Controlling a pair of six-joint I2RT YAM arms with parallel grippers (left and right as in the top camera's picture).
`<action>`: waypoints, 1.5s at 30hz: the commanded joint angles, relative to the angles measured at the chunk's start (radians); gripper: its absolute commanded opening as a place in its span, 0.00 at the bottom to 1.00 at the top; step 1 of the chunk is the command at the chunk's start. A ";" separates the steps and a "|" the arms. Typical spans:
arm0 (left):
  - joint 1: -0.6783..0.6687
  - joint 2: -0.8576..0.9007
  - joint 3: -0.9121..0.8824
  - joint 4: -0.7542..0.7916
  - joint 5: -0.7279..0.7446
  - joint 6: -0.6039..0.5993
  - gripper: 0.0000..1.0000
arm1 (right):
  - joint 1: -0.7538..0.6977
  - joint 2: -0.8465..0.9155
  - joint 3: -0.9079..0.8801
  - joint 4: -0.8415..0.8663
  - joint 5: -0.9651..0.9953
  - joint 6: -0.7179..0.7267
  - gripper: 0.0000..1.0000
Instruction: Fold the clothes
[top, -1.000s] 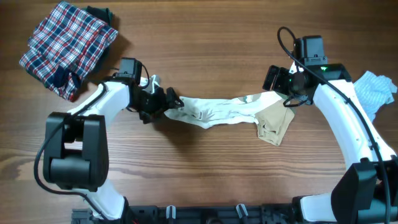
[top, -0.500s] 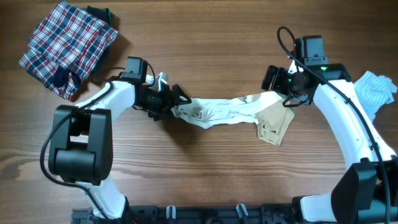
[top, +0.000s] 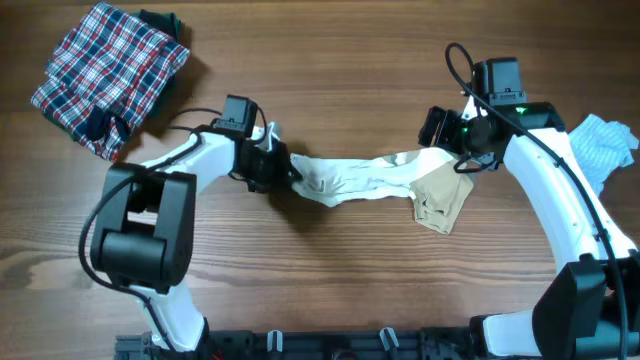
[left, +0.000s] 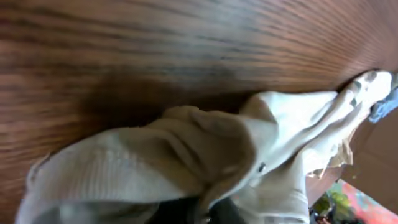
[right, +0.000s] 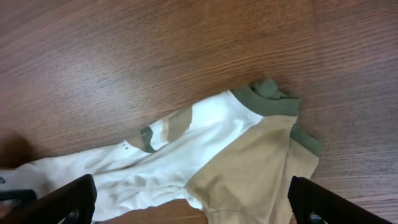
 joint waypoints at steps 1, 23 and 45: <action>-0.002 0.026 -0.015 0.000 -0.069 0.002 0.04 | -0.001 -0.001 0.006 -0.006 -0.015 -0.013 1.00; 0.114 -0.033 0.223 -0.422 -0.572 0.079 0.04 | -0.002 -0.001 0.006 -0.005 -0.011 -0.033 1.00; -0.236 -0.113 0.366 -0.547 -0.731 -0.002 0.04 | -0.002 -0.001 0.006 0.007 0.060 -0.041 1.00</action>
